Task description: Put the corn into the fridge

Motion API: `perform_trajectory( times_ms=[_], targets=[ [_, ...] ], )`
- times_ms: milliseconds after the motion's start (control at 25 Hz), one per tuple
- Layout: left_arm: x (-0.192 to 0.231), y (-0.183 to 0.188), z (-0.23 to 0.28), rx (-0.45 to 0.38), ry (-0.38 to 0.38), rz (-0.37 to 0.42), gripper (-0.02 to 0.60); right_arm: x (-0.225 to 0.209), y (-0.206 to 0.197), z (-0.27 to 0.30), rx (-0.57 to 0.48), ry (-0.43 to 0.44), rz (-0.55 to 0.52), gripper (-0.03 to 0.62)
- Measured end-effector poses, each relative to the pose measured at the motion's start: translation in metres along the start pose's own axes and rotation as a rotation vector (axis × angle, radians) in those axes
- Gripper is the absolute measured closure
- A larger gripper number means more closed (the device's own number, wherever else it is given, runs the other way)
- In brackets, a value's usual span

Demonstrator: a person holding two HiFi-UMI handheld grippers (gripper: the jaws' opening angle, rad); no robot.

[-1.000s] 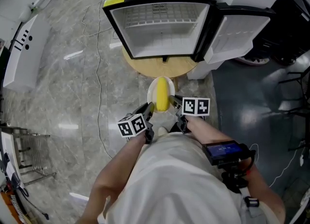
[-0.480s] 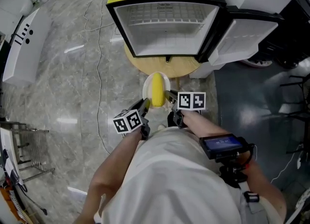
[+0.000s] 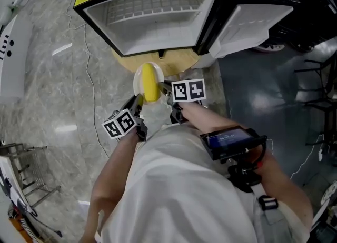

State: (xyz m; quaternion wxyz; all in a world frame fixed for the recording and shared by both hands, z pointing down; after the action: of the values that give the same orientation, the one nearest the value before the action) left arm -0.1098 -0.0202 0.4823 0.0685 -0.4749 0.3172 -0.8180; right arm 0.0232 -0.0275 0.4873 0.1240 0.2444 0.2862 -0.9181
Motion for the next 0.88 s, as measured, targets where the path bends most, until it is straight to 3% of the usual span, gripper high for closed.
perform_trajectory(
  times_ms=[880],
  targets=[
    [0.02, 0.035, 0.067, 0.01, 0.032, -0.018, 0.518, -0.034, 0.062, 0.038, 0.023, 0.018, -0.028, 0.533]
  ],
)
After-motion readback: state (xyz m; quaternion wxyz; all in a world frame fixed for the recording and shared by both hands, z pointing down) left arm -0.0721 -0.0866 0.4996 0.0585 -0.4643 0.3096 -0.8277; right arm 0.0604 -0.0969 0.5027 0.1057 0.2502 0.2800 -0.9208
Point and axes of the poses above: the fingertips, and each gripper's own axes: z forward along the fingers, x to its left, y out of its top, the point moved 2 cm from there along -z, backward along the fingers, and after that the axes turned 13 degrees about -y, right-handed, at the moved point
